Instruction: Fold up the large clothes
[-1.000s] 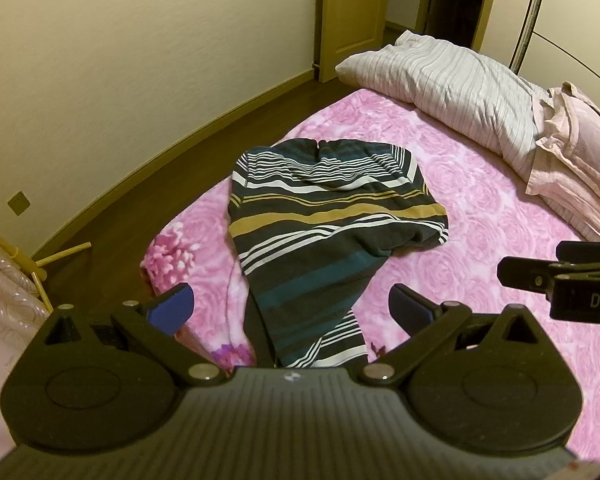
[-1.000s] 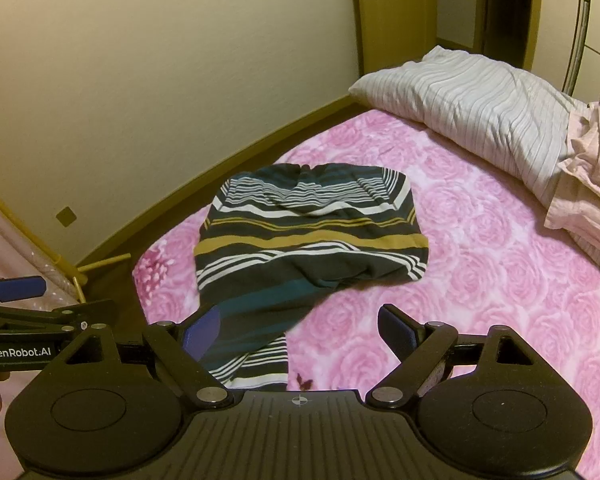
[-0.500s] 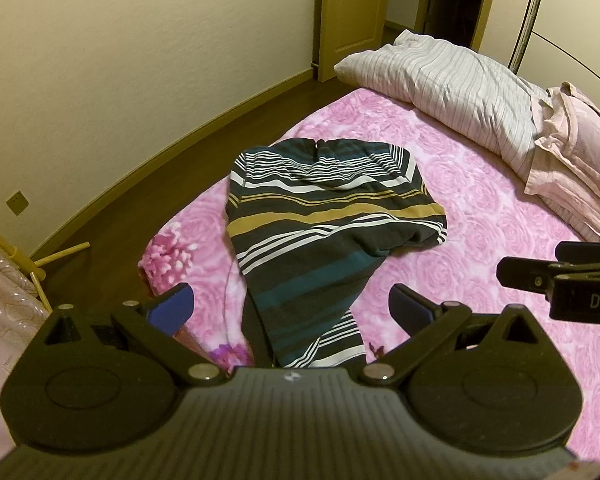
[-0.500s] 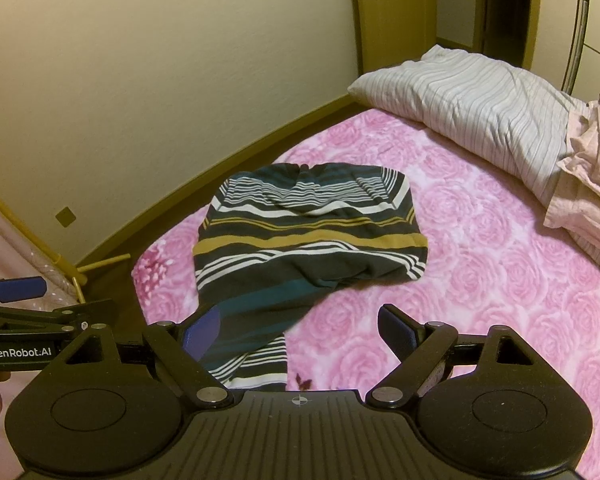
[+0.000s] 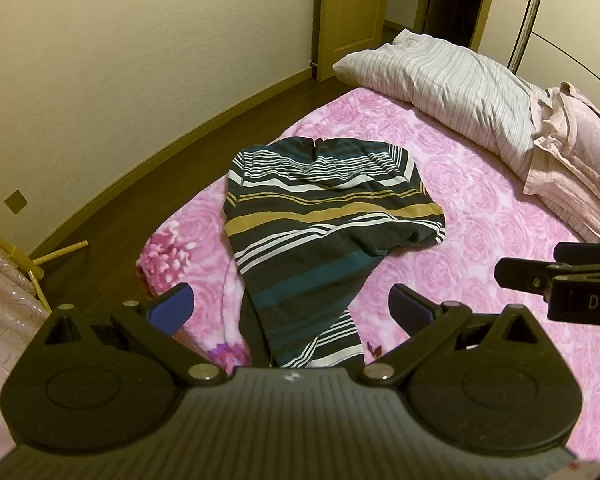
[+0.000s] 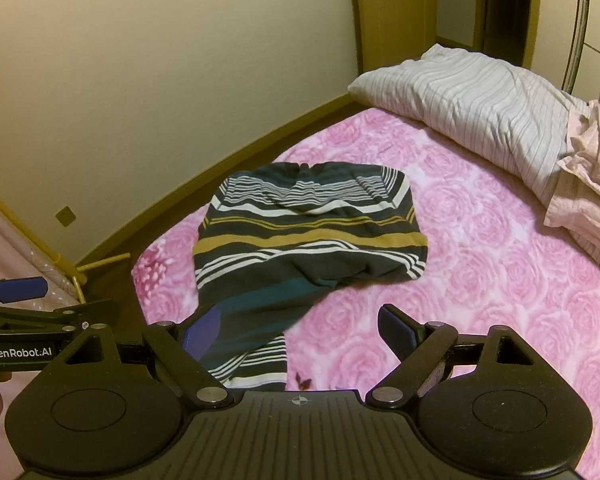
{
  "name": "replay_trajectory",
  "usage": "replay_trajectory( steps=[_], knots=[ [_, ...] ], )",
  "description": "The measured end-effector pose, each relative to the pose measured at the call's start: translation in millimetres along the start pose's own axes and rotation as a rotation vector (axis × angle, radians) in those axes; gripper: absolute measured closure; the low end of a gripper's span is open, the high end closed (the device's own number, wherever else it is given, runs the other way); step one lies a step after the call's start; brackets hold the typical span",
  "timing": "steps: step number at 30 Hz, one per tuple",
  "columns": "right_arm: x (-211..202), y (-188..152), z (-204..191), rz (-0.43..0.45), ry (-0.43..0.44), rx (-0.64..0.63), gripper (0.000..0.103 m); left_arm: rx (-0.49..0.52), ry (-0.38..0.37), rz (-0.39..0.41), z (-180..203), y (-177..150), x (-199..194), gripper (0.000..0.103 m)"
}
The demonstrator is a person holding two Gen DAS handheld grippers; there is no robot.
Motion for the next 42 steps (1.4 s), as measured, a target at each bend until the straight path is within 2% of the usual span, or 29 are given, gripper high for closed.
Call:
replay_trajectory(
  steps=[12, 21, 28, 30, 33, 35, 42],
  knots=[
    [1.1, -3.3, 11.5, -0.011, 0.006, 0.003, 0.02, -0.004, 0.0, -0.012, 4.5, -0.9, 6.6, 0.001],
    [4.7, -14.3, 50.3, -0.027, 0.009, 0.004, 0.02, -0.038, 0.001, -0.053, 13.5, -6.6, 26.7, 0.001],
    [18.9, 2.4, 77.7, -0.006, -0.007, 0.006, 0.02, -0.032, 0.022, -0.047, 0.9, 16.7, 46.4, 0.001],
    [28.8, 9.0, 81.5, -0.007, -0.018, -0.005, 0.02, -0.022, 0.034, -0.048, -9.4, 28.4, 62.0, 0.001],
    [52.3, 19.3, 86.8, -0.017, -0.044, -0.017, 0.02, -0.011, 0.01, -0.062, -26.7, 49.8, 96.5, 0.001],
    [73.2, 27.7, 90.0, -0.03, -0.062, -0.021, 0.02, 0.03, 0.011, -0.071, -36.8, 67.9, 124.9, 0.001],
    [170.7, 60.8, 90.4, -0.098, -0.112, -0.023, 0.02, 0.21, -0.04, -0.094, -58.4, 138.1, 256.9, 0.002]
  ],
)
Point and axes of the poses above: each gripper's, at about its wrist camera, not at the fingertips, and x roughly the way its jaws point, z to its right, y to its top, the point moved 9 cm from there along x, roughly the way its jaws point, and after that the axes turned 9 degrees about -x, right-handed, at the moved point
